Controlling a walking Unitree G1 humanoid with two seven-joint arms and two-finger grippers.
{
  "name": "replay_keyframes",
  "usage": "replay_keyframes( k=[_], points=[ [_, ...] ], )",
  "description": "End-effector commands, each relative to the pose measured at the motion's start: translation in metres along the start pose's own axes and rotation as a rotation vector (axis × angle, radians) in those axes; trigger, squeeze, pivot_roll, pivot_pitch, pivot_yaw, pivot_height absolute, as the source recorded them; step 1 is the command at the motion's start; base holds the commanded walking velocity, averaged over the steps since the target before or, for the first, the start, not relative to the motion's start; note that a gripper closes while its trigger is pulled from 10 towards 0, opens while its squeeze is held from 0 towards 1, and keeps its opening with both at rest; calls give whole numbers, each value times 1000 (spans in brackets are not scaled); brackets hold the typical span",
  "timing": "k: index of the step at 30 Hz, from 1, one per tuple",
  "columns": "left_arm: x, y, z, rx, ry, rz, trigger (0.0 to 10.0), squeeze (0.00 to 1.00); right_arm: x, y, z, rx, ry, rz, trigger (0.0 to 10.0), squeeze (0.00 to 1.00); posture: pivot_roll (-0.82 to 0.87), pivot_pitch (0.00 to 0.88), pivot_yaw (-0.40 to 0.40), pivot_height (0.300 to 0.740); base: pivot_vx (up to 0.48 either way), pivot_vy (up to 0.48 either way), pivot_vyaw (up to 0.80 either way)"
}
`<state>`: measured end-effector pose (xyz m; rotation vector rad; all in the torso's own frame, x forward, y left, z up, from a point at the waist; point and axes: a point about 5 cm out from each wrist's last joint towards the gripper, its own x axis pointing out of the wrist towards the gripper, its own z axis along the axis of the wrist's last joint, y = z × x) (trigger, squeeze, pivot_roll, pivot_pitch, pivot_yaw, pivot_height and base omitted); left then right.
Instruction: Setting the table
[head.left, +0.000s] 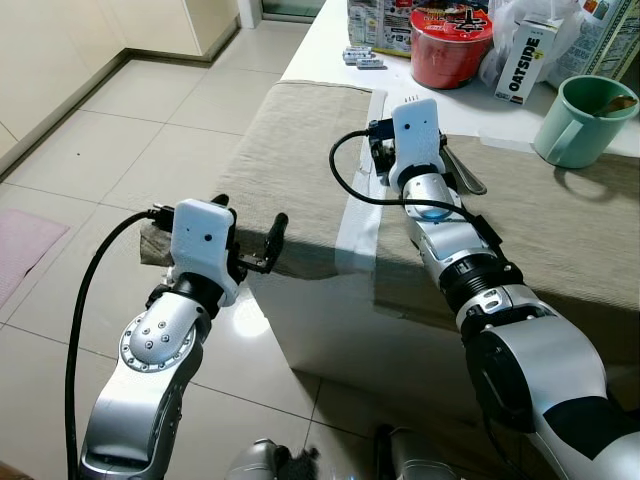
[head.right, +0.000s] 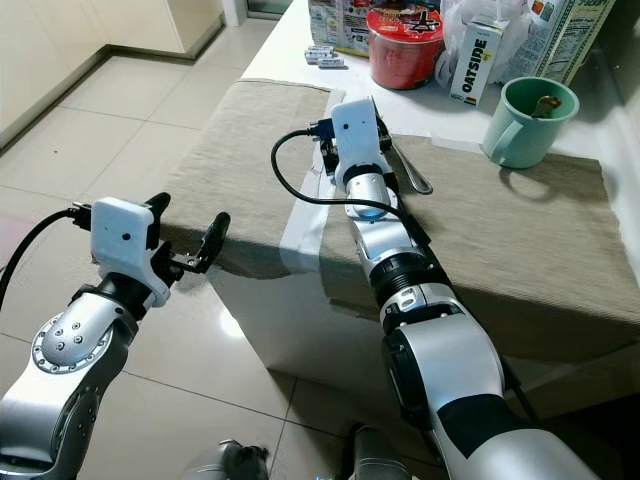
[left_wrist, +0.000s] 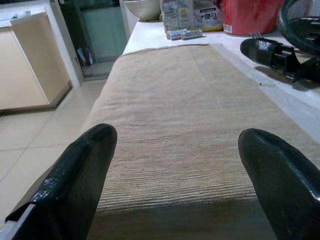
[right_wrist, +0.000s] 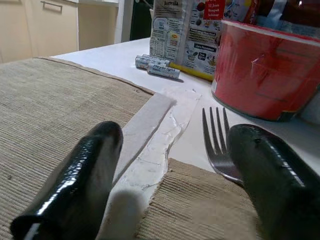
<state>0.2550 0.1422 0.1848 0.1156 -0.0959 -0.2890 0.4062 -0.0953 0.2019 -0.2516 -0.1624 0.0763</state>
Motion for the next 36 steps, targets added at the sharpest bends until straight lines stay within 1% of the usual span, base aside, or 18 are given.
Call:
replay_keyframes(
  k=[1, 2, 3, 4, 7, 11, 12, 13, 18, 20, 21, 24, 27, 29, 30, 31, 33, 36],
  points=[
    [0, 2, -4, 5, 15, 9, 10000, 0, 0, -2, 3, -16, -22, -7, 10000, 1000, -22, 108, 80, 740, 0, 0, 0],
    [0, 2, -4, 5, 15, 9, 10000, 0, 0, -2, 3, -16, -22, -7, 10000, 1000, -22, 108, 80, 740, 0, 0, 0],
    [1, 2, -4, 5, 10, 9, 10000, 0, 3, -7, 11, -49, -48, -34, 10000, 192, -25, 100, 77, 740, 0, 0, 0],
    [2, 2, -4, 4, 8, 9, 10000, 0, 5, -10, 16, -69, -67, -46, 10000, 0, -26, 99, 77, 740, 0, 0, 0],
    [3, 2, -4, 4, 6, 10, 10000, 0, 7, -18, 23, -103, -94, -70, 10000, 0, -29, 92, 74, 740, 0, 0, 0],
    [3, 2, -5, 0, 5, 14, 10000, 0, 5, -32, 23, -110, -110, -122, 10000, 0, -38, 82, 67, 740, 0, 0, 0],
    [3, 2, -5, 0, 5, 14, 10000, 0, 5, -32, 23, -110, -110, -122, 10000, 0, -38, 82, 67, 740, 0, 0, 0],
    [4, 2, -5, -1, 4, 17, 10000, 0, 2, -44, 22, -111, -122, -168, 10000, 0, -43, 78, 66, 740, 0, 0, 0],
    [4, 2, -6, -1, 3, 15, 10000, 0, -12, -63, 12, -100, -125, -240, 10000, 0, -54, 72, 64, 740, 0, 0, 0],
    [4, 2, -6, -1, 2, 14, 10000, 0, -23, -64, 1, -92, -89, -241, 10000, 0, -61, 69, 61, 740, 0, 0, 0],
    [4, 2, -7, -1, 3, 13, 10000, 0, -39, -63, -13, -88, -44, -230, 10000, 0, -78, 64, 59, 740, 0, 0, 0],
    [5, 1, -8, -5, 4, 9, 10000, 0, -61, -63, -28, -85, 12, -228, 10000, 0, -93, 59, 59, 740, 0, 0, 0],
    [7, 1, -8, -2, 3, 4, 10000, 0, -67, -66, -30, -65, 18, -244, 10000, 0, -101, 55, 59, 740, 0, 0, 0],
    [9, 1, -7, 2, -2, 2, 10000, 0, -74, -69, -24, -30, -15, -260, 10000, 0, -104, 53, 61, 740, 0, 0, 0],
    [12, 5, -2, 8, -15, 4, 10000, 0, -86, -73, -12, -8, -91, -259, 10000, 0, -108, 50, 59, 740, 0, 0, 0],
    [12, 5, -2, 8, -15, 4, 10000, 0, -86, -73, -12, -8, -91, -259, 10000, 0, -108, 50, 59, 740, 0, 0, 0],
    [17, 13, 8, 28, -49, 14, 10000, 0, -106, -76, 3, -25, -218, -226, 10000, 0, -119, 50, 57, 740, 0, 0, 0],
    [22, 18, 14, 44, -73, 25, 10000, 0, -127, -77, 7, -49, -239, -190, 10000, 0, -141, 47, 57, 740, 0, 0, 0]
  ],
)
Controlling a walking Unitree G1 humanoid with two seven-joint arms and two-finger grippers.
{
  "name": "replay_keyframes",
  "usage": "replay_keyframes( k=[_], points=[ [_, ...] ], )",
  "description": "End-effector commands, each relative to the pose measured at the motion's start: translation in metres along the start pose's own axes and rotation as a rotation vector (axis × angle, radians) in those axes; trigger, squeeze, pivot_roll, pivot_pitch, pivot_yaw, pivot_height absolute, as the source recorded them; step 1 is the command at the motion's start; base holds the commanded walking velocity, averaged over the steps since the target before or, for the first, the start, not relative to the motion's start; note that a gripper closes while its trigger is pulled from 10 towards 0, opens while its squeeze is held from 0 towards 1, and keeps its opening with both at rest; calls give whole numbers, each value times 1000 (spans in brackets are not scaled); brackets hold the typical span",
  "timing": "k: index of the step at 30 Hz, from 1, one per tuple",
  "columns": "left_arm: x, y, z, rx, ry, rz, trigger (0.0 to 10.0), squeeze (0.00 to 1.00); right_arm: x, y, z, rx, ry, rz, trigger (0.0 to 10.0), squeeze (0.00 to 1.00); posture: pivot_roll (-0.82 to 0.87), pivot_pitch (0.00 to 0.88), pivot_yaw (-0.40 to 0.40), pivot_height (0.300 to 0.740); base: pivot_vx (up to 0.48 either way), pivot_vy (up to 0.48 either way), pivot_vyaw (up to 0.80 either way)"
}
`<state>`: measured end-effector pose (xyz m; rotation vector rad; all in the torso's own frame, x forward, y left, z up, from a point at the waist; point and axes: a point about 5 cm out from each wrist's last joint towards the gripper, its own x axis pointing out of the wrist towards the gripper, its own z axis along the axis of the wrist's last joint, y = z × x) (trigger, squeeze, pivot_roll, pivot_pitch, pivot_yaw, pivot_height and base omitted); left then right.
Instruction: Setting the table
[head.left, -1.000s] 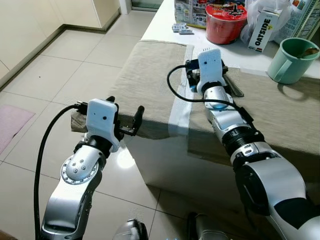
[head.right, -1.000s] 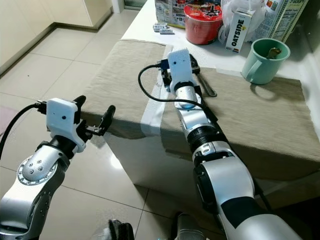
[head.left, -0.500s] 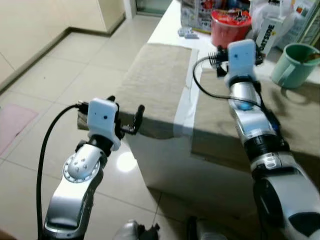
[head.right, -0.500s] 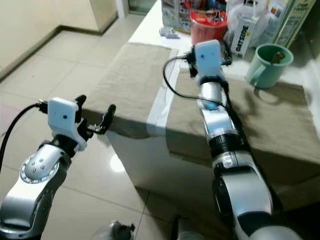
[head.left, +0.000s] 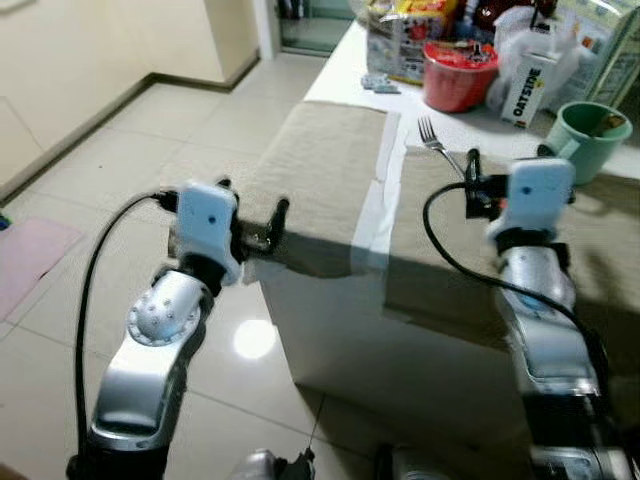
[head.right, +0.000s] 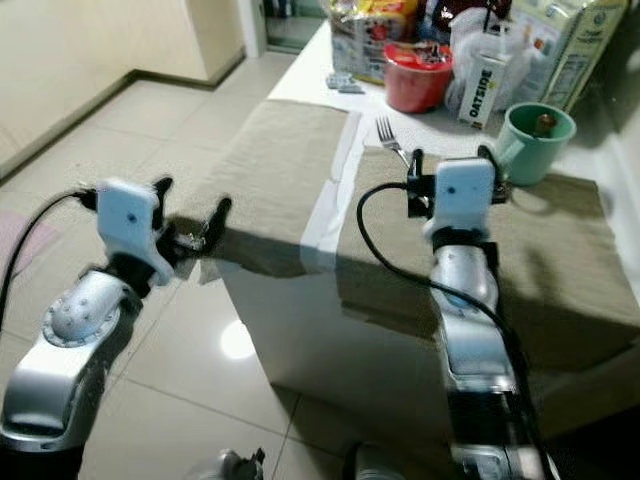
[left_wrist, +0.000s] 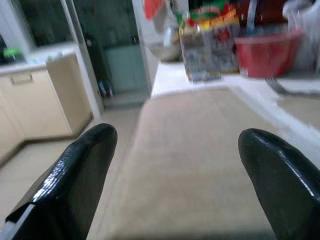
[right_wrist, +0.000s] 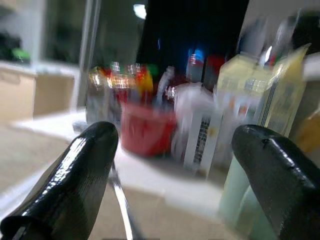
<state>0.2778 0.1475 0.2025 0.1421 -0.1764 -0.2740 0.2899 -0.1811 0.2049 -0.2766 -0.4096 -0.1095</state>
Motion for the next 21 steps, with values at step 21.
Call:
replay_keyframes(
  k=[21],
  points=[
    [25, 1, 4, 44, -39, -87, 10000, 0, -132, -47, -16, -379, 173, 150, 10000, 0, -239, 19, 74, 740, 0, 0, 0]
  ],
)
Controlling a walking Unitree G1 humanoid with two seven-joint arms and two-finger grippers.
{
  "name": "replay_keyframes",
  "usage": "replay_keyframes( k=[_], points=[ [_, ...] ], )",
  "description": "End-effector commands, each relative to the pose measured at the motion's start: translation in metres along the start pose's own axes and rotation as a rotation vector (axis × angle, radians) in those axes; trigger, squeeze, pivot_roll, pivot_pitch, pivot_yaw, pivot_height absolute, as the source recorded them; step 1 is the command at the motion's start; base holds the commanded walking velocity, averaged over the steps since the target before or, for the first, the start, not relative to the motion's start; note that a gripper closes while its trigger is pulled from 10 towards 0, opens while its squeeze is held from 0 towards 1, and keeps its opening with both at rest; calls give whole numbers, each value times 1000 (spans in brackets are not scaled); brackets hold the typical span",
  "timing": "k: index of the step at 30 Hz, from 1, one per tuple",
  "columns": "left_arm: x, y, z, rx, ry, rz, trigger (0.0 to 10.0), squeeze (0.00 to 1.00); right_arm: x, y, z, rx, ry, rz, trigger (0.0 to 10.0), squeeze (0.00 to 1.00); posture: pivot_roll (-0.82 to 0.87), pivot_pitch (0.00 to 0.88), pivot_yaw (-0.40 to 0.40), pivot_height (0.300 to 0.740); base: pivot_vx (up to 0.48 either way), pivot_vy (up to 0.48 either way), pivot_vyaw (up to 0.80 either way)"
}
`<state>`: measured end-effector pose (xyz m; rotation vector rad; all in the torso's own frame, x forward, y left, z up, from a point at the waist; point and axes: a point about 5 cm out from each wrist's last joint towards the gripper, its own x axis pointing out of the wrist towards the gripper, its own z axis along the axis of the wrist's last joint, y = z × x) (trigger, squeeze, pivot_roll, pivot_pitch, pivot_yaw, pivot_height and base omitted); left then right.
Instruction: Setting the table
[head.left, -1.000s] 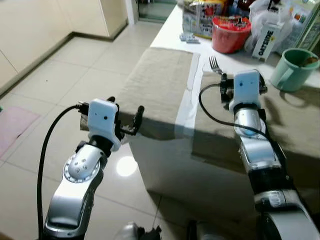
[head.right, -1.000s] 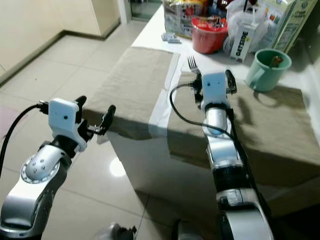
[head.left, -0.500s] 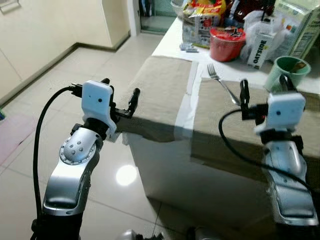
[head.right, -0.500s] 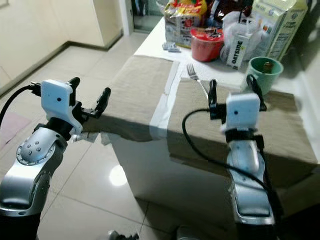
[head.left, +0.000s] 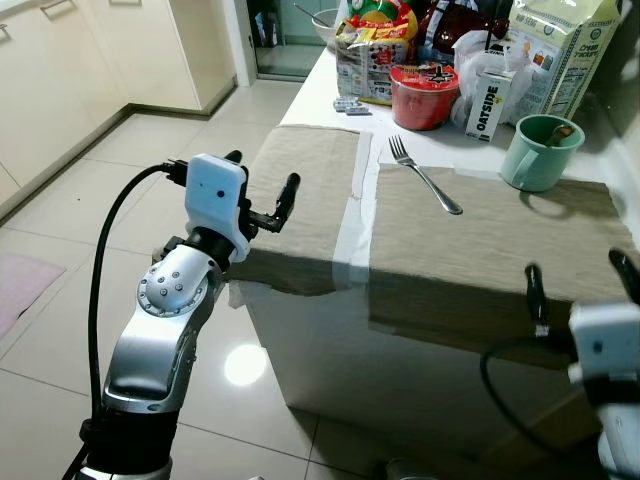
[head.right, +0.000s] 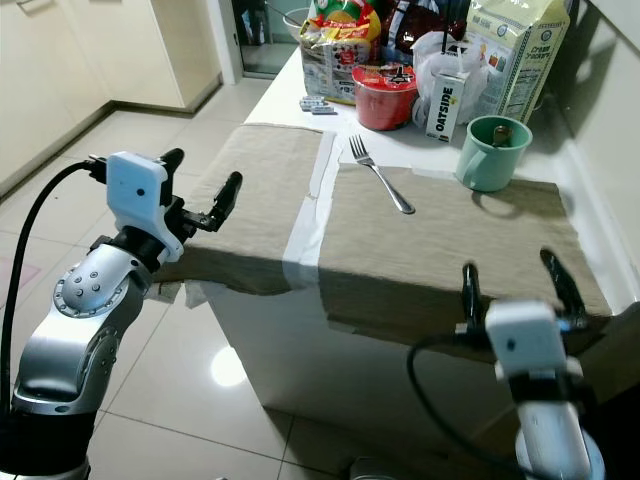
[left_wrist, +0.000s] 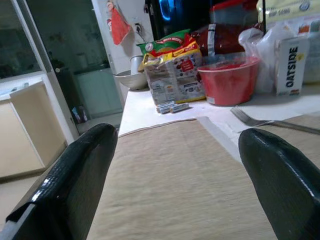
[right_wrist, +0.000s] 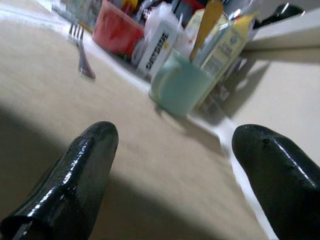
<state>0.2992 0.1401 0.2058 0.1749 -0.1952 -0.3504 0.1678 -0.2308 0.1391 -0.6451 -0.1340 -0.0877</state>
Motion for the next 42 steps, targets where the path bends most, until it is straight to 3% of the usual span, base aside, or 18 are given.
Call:
replay_keyframes(
  k=[1, 5, 8, 13, 19, 23, 26, 42],
  points=[
    [6, 6, 5, 23, -18, -18, 10000, 0, 0, 1, 14, -24, -75, 19, 10000, 0, -239, 19, 74, 740, 0, 0, 0],
    [17, 13, 8, 27, -8, -73, 10000, 0, -2, 5, 17, -34, -97, 34, 10000, 0, -242, 13, 86, 740, 0, 0, 0],
    [23, 15, 8, -43, 15, -116, 10000, 0, 14, 1, 25, -9, -132, -31, 10000, 0, -258, 5, 96, 740, 0, 0, 0],
    [13, 6, 4, -113, 7, -68, 10000, 0, 18, 6, 33, 34, -144, -25, 10000, 0, -253, 5, 90, 740, 0, 0, 0],
    [0, -6, -1, -134, 3, -44, 10000, 0, 30, 9, 42, 77, -180, -25, 10000, 0, -228, 6, 84, 740, 0, 0, 0],
    [-3, -1, -3, -132, 2, -19, 10000, 0, 40, 12, 43, 114, -180, -27, 10000, 0, -219, 7, 86, 740, 0, 0, 0],
    [-16, 14, -15, -223, 21, 122, 10000, 0, 61, 14, 47, 226, -147, -61, 10000, 0, -219, 4, 90, 740, 0, 0, 0],
    [-16, 14, -15, -223, 21, 122, 10000, 0, 61, 14, 47, 226, -147, -61, 10000, 0, -219, 4, 90, 740, 0, 0, 0]
  ],
)
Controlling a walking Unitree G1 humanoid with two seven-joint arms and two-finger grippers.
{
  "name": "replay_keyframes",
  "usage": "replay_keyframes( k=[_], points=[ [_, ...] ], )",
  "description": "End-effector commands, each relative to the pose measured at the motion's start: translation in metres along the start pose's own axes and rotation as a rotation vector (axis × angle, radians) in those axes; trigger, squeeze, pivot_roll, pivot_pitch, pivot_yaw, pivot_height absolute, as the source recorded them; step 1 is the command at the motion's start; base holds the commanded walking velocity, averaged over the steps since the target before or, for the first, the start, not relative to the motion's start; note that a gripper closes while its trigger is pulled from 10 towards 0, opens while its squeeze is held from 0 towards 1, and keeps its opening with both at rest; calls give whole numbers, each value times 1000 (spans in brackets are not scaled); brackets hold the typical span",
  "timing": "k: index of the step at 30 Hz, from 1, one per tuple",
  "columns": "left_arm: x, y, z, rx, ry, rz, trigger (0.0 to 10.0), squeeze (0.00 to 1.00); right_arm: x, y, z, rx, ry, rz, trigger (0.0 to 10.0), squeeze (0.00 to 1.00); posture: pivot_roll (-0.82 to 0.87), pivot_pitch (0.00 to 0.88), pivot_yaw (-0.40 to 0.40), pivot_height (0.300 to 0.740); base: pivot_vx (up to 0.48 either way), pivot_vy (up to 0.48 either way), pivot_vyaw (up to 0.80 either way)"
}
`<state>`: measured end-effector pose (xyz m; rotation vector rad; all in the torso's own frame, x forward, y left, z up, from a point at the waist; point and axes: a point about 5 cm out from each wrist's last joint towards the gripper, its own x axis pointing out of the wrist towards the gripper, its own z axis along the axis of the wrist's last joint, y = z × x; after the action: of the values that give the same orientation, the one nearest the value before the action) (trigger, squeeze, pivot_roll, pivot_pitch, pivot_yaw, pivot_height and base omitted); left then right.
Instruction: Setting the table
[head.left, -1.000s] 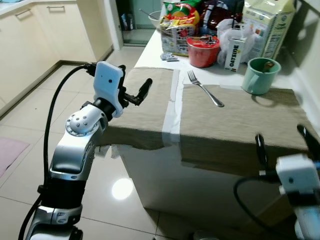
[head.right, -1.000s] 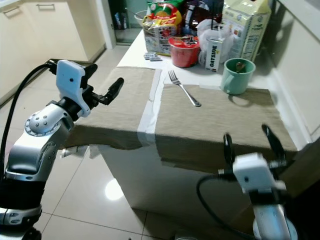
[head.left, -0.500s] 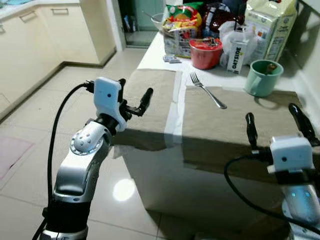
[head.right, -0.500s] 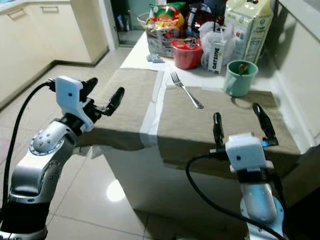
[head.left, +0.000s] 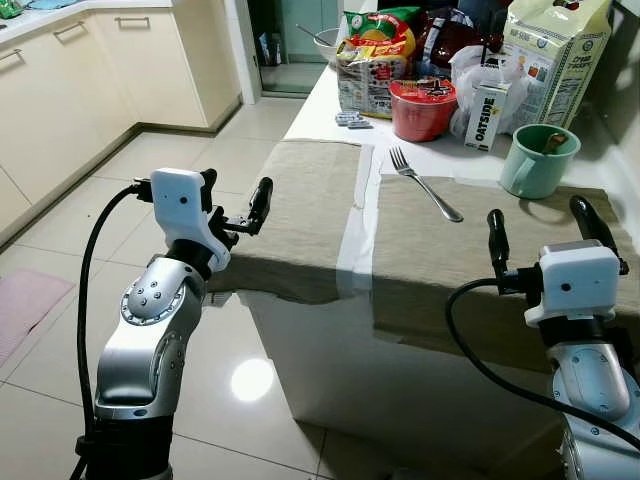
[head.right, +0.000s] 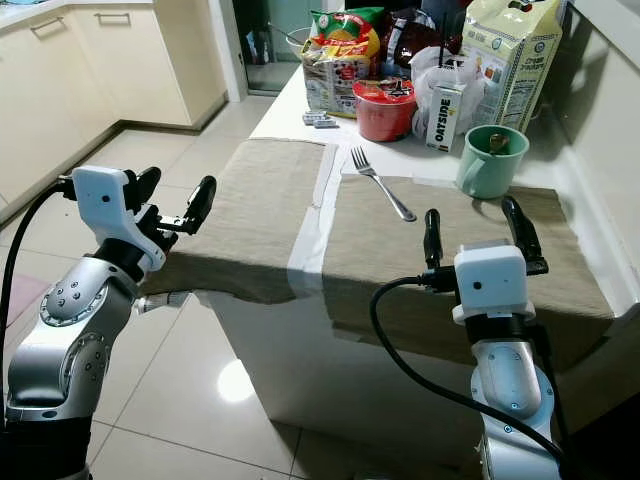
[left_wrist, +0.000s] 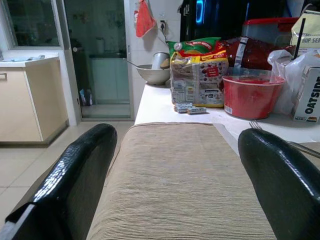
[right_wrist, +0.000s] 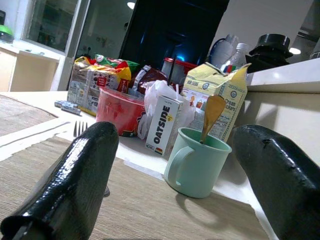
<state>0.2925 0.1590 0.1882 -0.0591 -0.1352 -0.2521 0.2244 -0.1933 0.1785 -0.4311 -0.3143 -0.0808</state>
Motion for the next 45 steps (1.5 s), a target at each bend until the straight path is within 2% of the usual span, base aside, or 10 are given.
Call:
replay_keyframes(
  k=[1, 14, 15, 16, 18, 32, 45],
  points=[
    [-1, 2, 4, 7, -8, 5, 10000, 0, 0, 0, -2, 9, 14, 0, 10000, 0, -219, 4, 90, 740, 0, 0, 0],
    [-1, 2, 4, 7, -8, 5, 10000, 0, 0, 0, -2, 9, 14, 0, 10000, 0, -219, 4, 90, 740, 0, 0, 0],
    [-9, 8, 2, -15, -12, 69, 10000, 0, 7, 3, 4, 31, -5, -1, 10000, 0, -209, 3, 90, 740, 0, 0, 0],
    [-19, 3, -1, -13, -6, 110, 10000, 0, 18, 16, -4, 87, 29, 41, 10000, 0, -156, 0, 42, 740, 0, 0, 0],
    [-28, -4, -4, -8, 0, 140, 10000, 0, 28, 32, -16, 150, 79, 98, 10000, 0, -157, 0, 41, 740, 0, 0, 0],
    [-27, -10, -5, -8, -5, 138, 10000, 0, 35, 42, -22, 157, 83, 141, 10000, 0, -153, 0, 38, 740, 0, 0, 0],
    [-24, -10, -5, -2, -8, 137, 10000, 0, 35, 42, -26, 152, 94, 134, 10000, 0, -157, 0, 41, 740, -76, 0, 0]
  ],
)
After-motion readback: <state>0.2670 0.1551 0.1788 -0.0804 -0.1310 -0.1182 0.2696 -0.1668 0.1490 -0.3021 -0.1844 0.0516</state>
